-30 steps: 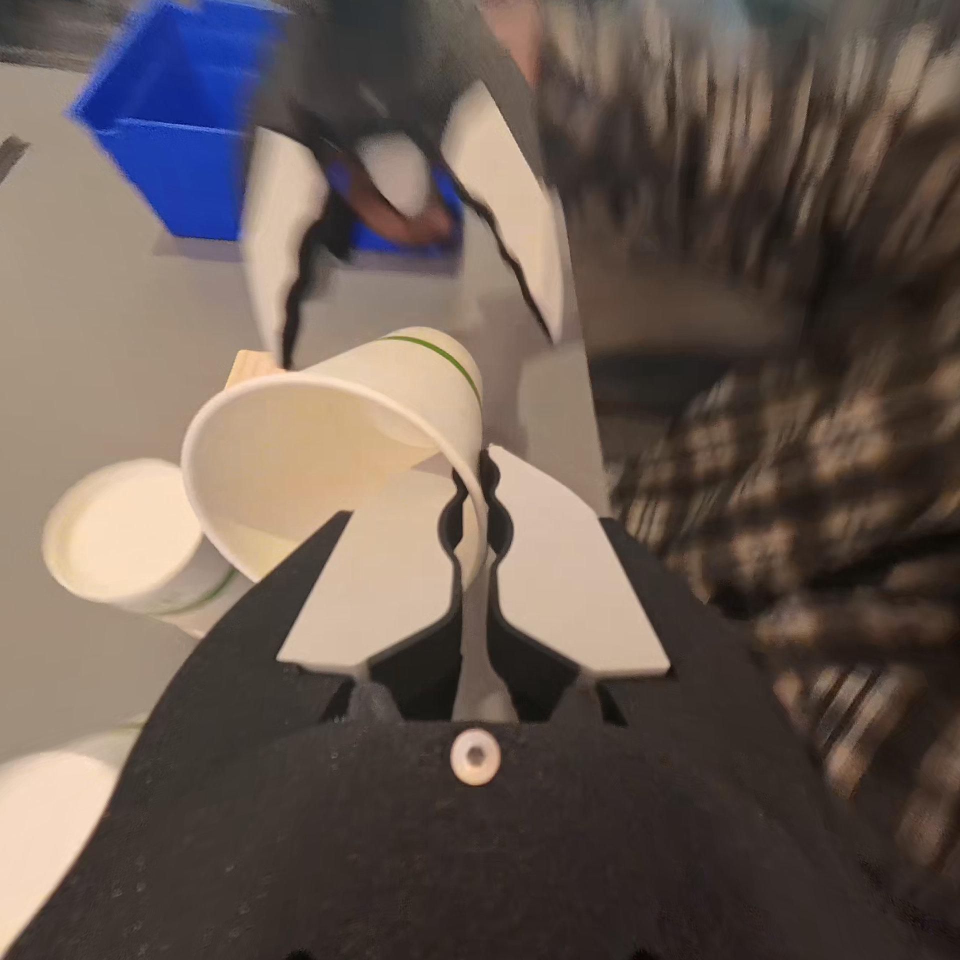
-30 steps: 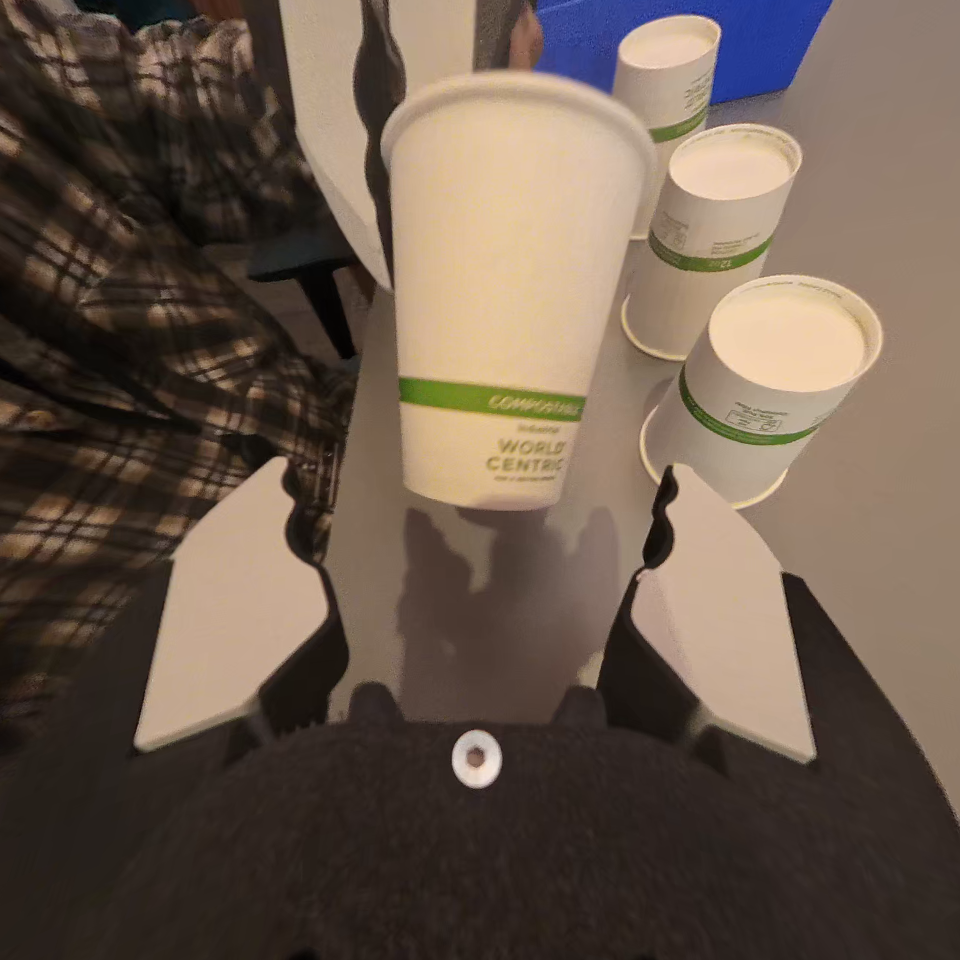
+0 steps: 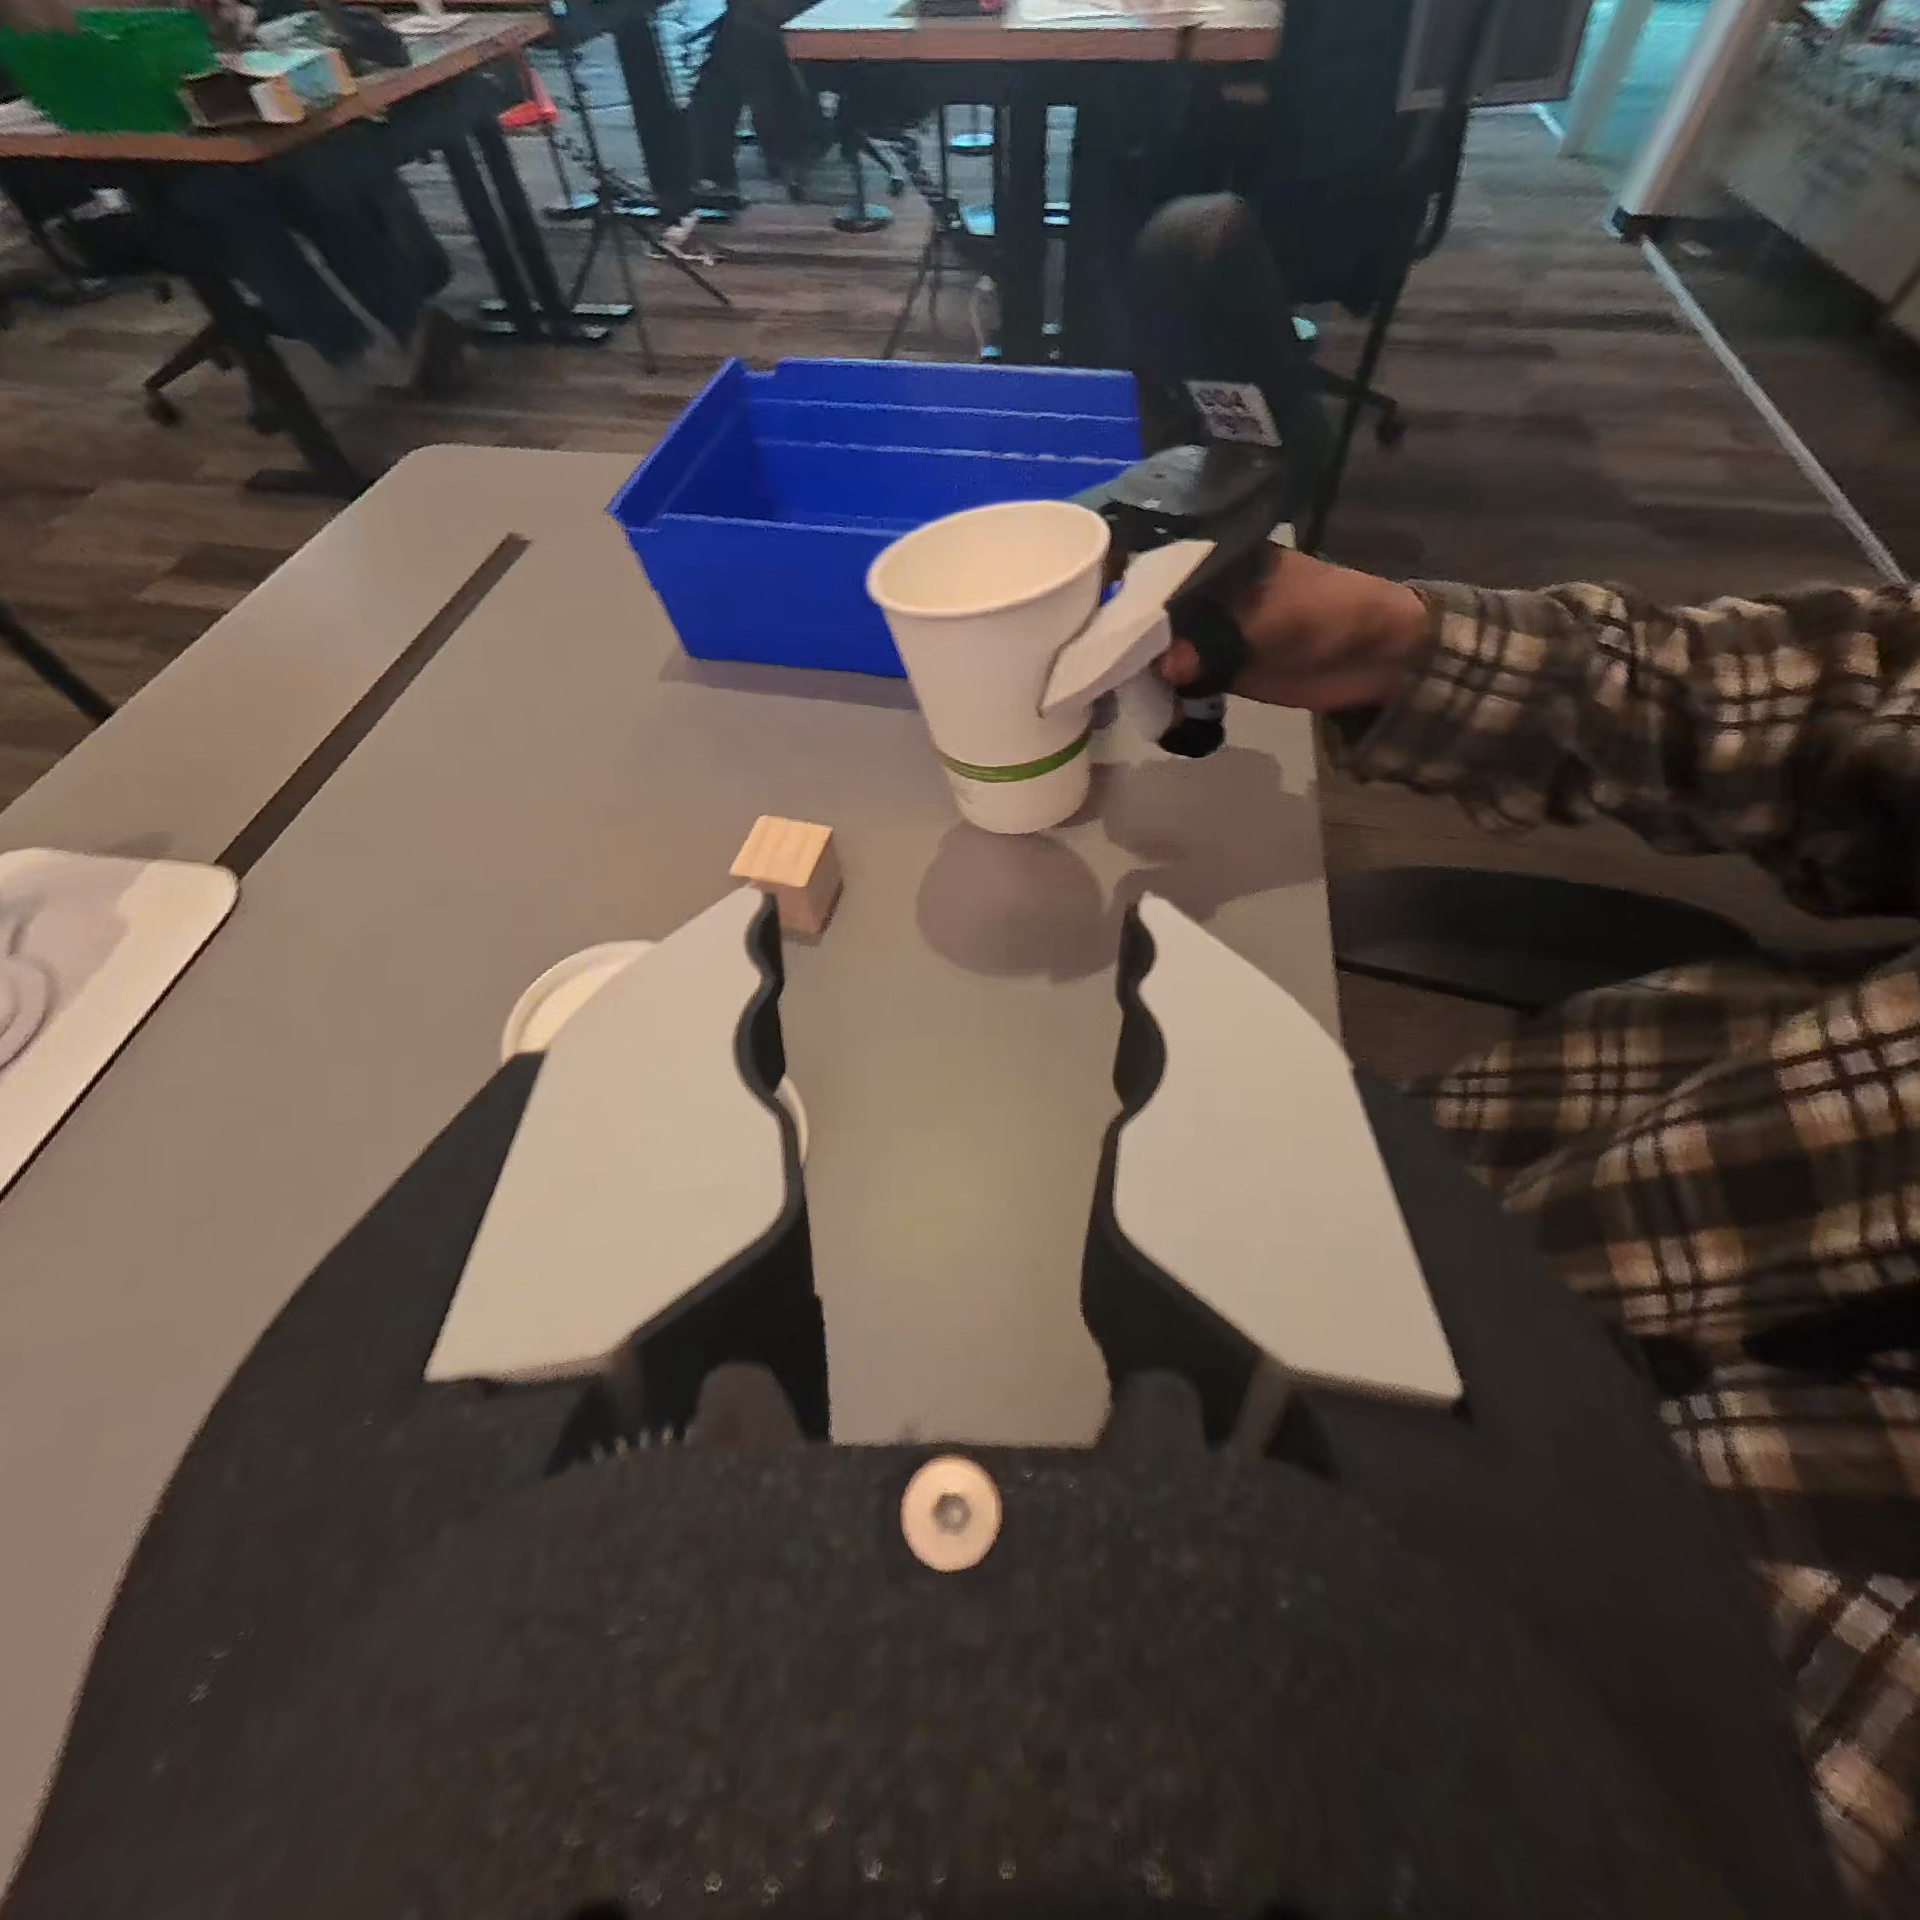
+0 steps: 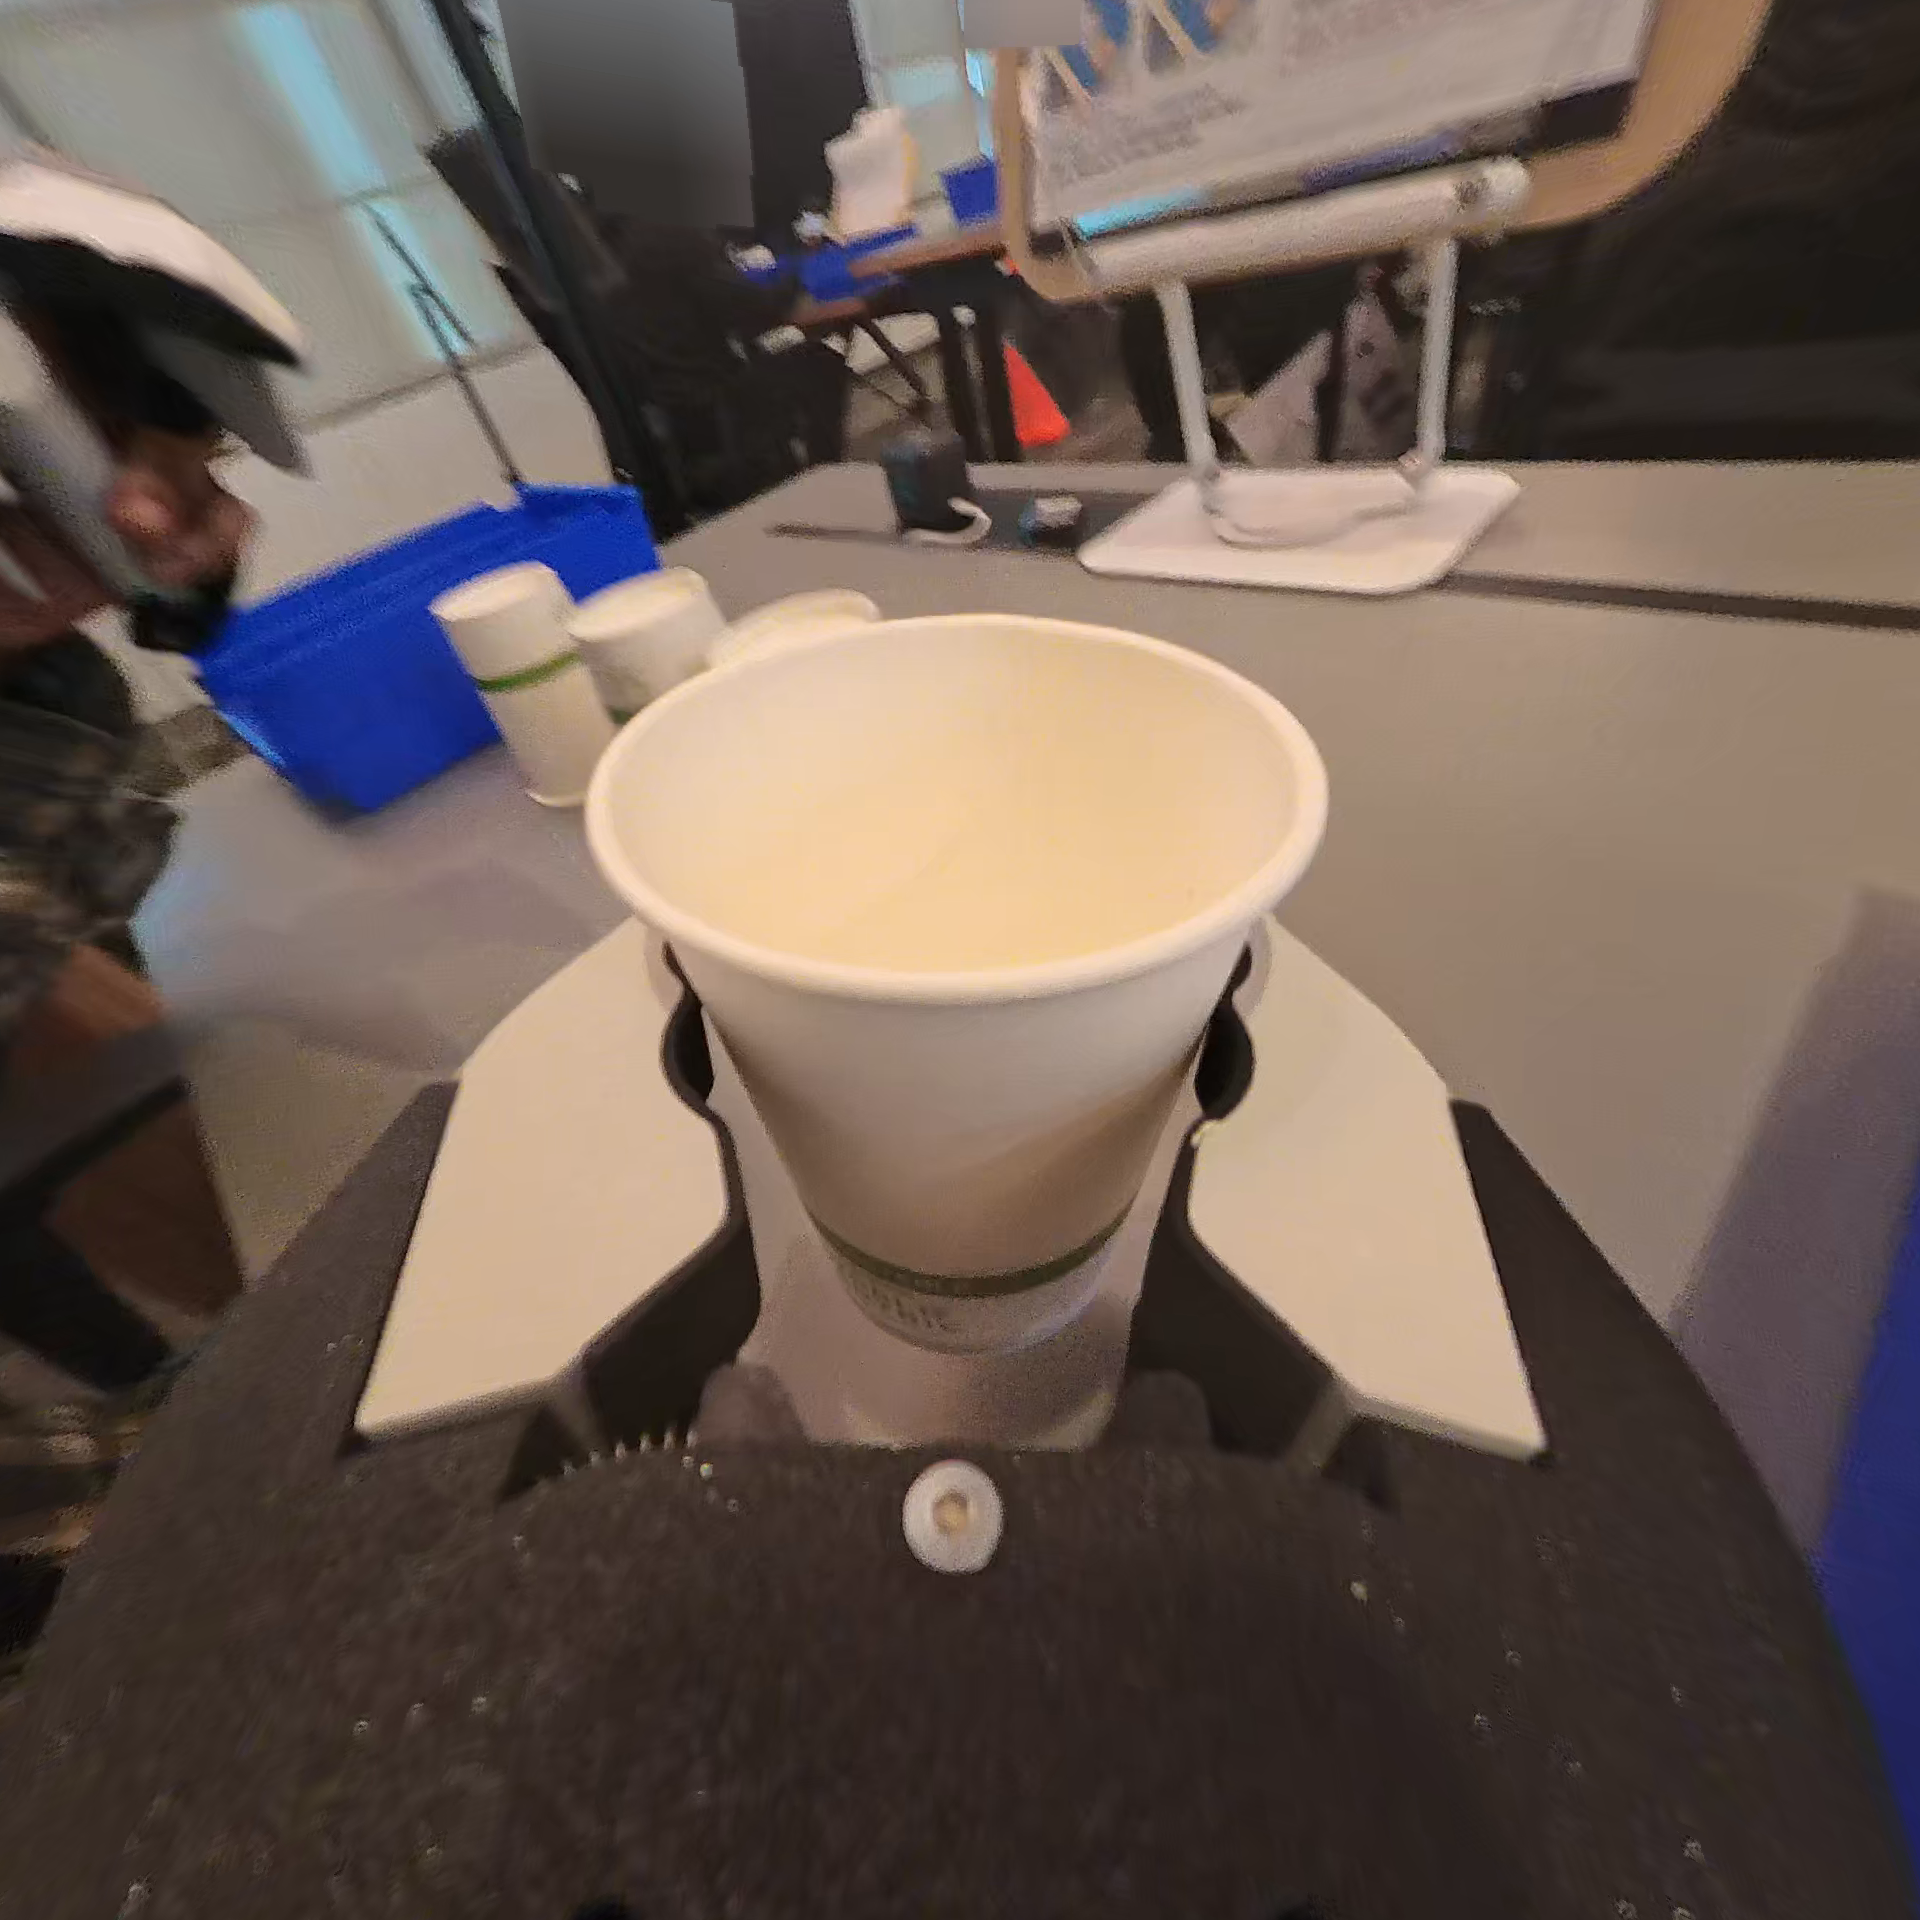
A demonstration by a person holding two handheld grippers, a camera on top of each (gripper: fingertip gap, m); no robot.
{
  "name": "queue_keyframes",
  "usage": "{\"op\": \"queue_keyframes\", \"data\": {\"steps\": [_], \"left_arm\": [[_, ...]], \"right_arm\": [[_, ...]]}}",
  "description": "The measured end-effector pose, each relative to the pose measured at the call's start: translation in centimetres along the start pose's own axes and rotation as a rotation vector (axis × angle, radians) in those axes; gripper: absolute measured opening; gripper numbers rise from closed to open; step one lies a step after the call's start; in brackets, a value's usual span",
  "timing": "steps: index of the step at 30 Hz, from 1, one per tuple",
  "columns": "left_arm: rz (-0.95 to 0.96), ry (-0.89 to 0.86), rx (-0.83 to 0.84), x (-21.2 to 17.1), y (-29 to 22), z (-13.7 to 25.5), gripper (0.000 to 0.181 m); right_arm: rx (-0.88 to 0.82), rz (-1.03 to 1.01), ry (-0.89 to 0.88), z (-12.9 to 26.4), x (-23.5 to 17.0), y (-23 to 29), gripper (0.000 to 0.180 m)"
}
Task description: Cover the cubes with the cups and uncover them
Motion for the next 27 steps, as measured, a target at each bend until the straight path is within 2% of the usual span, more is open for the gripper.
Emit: {"op": "queue_keyframes", "data": {"steps": [5, 13, 15, 18, 23, 27], "left_arm": [[0.064, 0.090, 0.072, -1.5, 1.7, 0.1, 0.063], [0.030, 0.239, 0.160, -2.1, 3.3, -1.1, 0.073], [0.035, 0.272, 0.164, -2.0, 3.7, -1.5, 0.079], [0.038, 0.363, 0.165, -1.7, 4.6, -2.6, 0.091], [-0.019, 0.640, 0.206, -0.7, 6.7, -5.7, 0.110], [-0.044, 0.844, 0.173, 0.1, 8.6, -8.9, 0.116]], "right_arm": [[-0.079, 0.012, 0.105, -1.5, -2.3, -1.0, 0.093], [-0.092, 0.101, 0.252, -2.0, -3.5, -1.0, 0.094], [-0.090, 0.113, 0.285, -1.6, -3.5, -0.8, 0.105], [-0.091, 0.112, 0.371, -0.7, -3.4, -0.4, 0.143], [-0.012, 0.155, 0.440, 2.6, -3.7, 2.5, 0.146], [0.067, 0.161, 0.378, 5.0, -4.1, 5.5, 0.146]]}}
Point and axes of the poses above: each gripper's, where its closed fingertips meet, z back along the fingers, x out of its top, y = z × x across the jaws, the point moved 10 cm from there along z, back along the fingers, and after that the axes turned 15 degrees about y, right-handed, at the moved point
